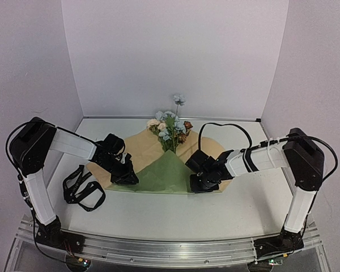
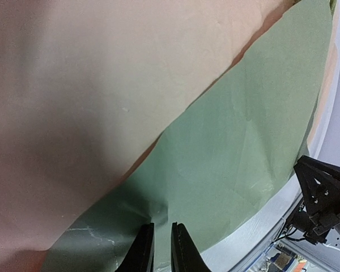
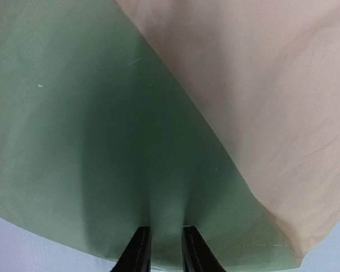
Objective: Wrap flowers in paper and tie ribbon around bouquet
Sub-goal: Press the fold line of the 1/4-folded wrapping paper.
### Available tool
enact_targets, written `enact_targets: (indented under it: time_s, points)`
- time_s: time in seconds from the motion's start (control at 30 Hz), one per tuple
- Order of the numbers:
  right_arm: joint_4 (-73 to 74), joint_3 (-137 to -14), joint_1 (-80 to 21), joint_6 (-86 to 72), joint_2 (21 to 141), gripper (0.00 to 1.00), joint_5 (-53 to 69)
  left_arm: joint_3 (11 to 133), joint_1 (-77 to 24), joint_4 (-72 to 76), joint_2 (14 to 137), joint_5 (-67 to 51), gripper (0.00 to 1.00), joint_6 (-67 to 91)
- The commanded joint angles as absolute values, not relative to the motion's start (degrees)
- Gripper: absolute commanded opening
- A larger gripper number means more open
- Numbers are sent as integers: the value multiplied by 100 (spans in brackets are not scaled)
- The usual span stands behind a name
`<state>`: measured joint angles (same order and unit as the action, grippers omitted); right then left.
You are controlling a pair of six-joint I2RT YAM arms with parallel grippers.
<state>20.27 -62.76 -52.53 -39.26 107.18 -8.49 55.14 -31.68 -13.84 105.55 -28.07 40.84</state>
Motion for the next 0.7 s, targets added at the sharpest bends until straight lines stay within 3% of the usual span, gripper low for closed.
enact_targets:
  time_s: [0.0,0.53,0.67]
  points:
    - [2405,-6145,-5240,-4357,10605,20,-1470,5540,-3325,-1485,10867,-2412,14,3956]
    - [3269,-4755,-5290,-5522,9356,19,-1816,5086,-4010,-1481,10431,-2346,13,4285]
    - [3265,-4450,-5275,-5854,8826,31,-1804,5112,-4017,-1640,10371,-2160,14,4199]
